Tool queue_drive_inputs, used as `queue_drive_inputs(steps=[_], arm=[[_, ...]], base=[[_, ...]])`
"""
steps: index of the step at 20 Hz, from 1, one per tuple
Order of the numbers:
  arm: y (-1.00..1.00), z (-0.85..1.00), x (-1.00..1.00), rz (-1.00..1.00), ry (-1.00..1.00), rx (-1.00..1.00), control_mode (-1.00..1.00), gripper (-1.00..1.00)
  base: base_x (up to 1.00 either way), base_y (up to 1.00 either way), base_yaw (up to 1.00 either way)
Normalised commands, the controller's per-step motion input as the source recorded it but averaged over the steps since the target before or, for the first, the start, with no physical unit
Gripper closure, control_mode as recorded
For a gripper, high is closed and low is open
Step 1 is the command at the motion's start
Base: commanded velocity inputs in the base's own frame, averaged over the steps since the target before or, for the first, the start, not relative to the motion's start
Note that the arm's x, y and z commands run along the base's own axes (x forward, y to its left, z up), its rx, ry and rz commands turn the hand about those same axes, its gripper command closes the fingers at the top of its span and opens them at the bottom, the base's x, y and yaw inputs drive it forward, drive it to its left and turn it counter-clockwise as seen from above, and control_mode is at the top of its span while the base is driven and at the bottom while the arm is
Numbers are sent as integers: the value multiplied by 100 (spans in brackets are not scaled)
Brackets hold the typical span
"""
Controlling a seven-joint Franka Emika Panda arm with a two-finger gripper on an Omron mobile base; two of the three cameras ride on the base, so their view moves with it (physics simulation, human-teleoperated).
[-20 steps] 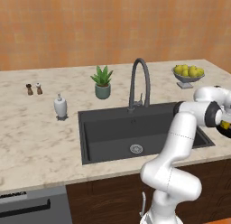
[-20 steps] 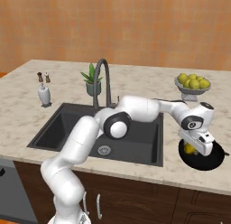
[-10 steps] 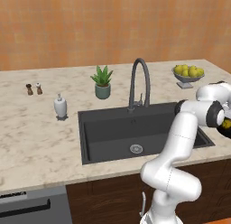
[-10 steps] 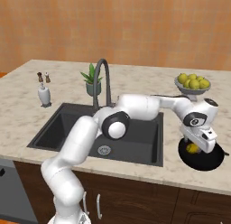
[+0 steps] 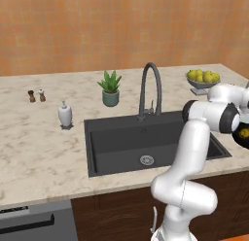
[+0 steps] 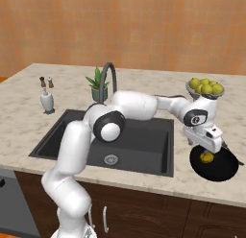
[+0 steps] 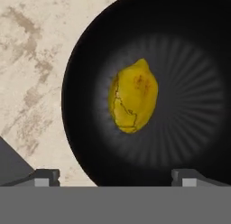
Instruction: Pick the lemon from the sink and place it in the bowl. Then pick the bowl and place it in the microwave. Then close the microwave door and press the start button.
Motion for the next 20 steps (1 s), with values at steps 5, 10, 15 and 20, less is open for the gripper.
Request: queue_drive_inputs(steps=[5, 10, 15, 20], arm=[[17, 0, -4, 19, 3, -3, -100, -100], [3, -11, 7, 19, 9, 0, -100, -100], [0, -5, 17, 7, 6, 0, -100, -100], [-4, -22, 19, 8, 5, 0, -100, -100]], base=[[0, 0, 0], [0, 0, 0], [0, 0, 0], [0, 0, 0]])
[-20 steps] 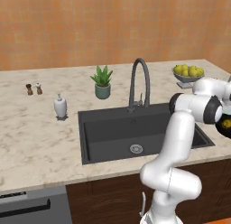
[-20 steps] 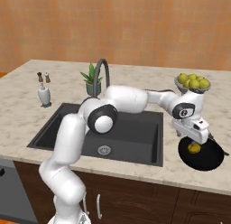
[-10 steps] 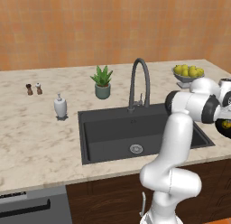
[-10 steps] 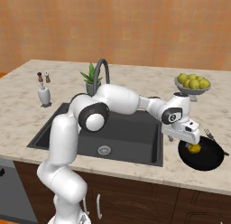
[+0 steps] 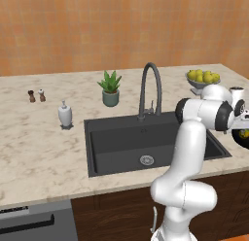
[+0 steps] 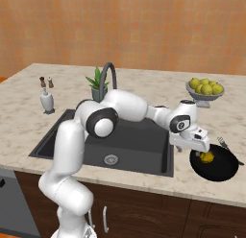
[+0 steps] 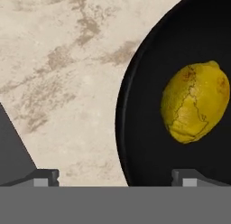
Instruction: Pick the lemon from the sink and place it in the bowl. Then pick the bowl and place it in the microwave. Then close the microwave door and press the start button.
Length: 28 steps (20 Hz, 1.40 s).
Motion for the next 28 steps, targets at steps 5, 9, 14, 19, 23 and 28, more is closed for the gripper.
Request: queue_drive_inputs(steps=[5, 9, 14, 19, 23, 28], arm=[[-26, -26, 15, 9, 1, 4, -100, -100], [-37, -20, 4, 9, 0, 5, -100, -100], [-15, -34, 3, 7, 2, 2, -100, -100], [35, -29, -23, 0, 4, 0, -100, -100], [34, -29, -33, 0, 2, 0, -100, -100], [0, -20, -1, 3, 2, 0, -100, -100]], base=[[0, 0, 0], [0, 0, 0], [0, 0, 0], [0, 0, 0], [0, 0, 0], [0, 0, 0]])
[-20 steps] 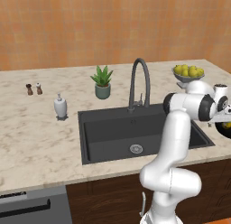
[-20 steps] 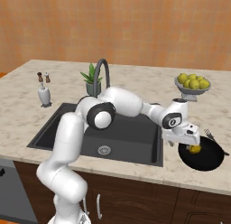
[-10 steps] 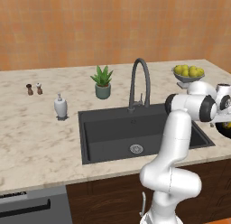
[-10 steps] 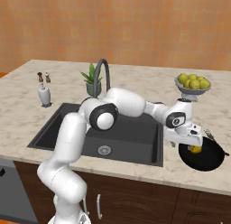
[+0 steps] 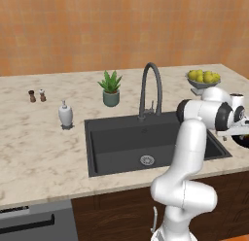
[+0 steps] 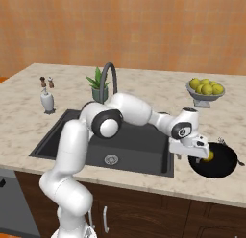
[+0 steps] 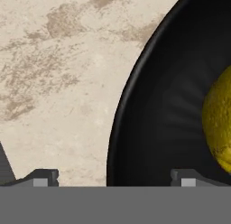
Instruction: Pick the lemon from the sink and place it in the bowl. Then pick the bowl and place it in the microwave. Then close the microwave door and press the start button.
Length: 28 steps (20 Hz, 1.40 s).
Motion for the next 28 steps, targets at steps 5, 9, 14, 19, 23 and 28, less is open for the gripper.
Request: queue_drive_inputs(steps=[5, 9, 14, 19, 23, 28], arm=[[-1, 0, 0, 3, 0, 0, -100, -100], [-24, -8, 4, 13, -4, 2, -100, -100], [-16, -4, 19, 13, -1, 3, -100, -100], [0, -57, 0, 13, 4, 0, -100, 100], [-3, -41, 0, 10, 3, 0, -100, 100], [-11, -2, -19, 2, -2, 0, -100, 100]], base=[[0, 0, 0], [0, 0, 0], [0, 0, 0], [0, 0, 0], [0, 0, 0], [0, 0, 0]])
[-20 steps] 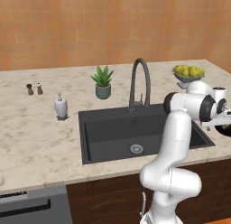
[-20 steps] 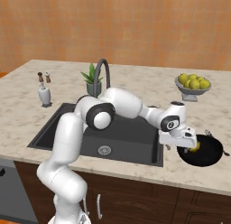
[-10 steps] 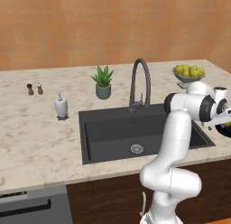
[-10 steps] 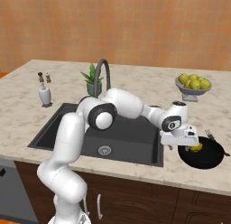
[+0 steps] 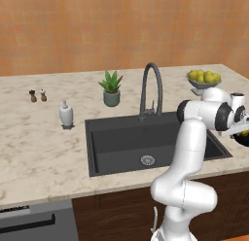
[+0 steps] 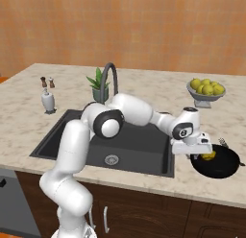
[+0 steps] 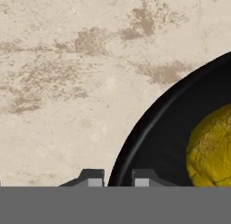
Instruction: Pick the lemon from the sink and place it in the bowl. Then pick the bowl and place it in the microwave. Then close the microwave door and press the start button.
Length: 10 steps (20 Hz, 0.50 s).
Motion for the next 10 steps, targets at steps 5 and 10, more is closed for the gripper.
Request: queue_drive_inputs(steps=[5, 10], arm=[[0, 3, -14, 0, -3, 0, -100, 100], [3, 60, -53, 12, -25, 0, -100, 100]], base=[[0, 0, 0], [0, 0, 0]])
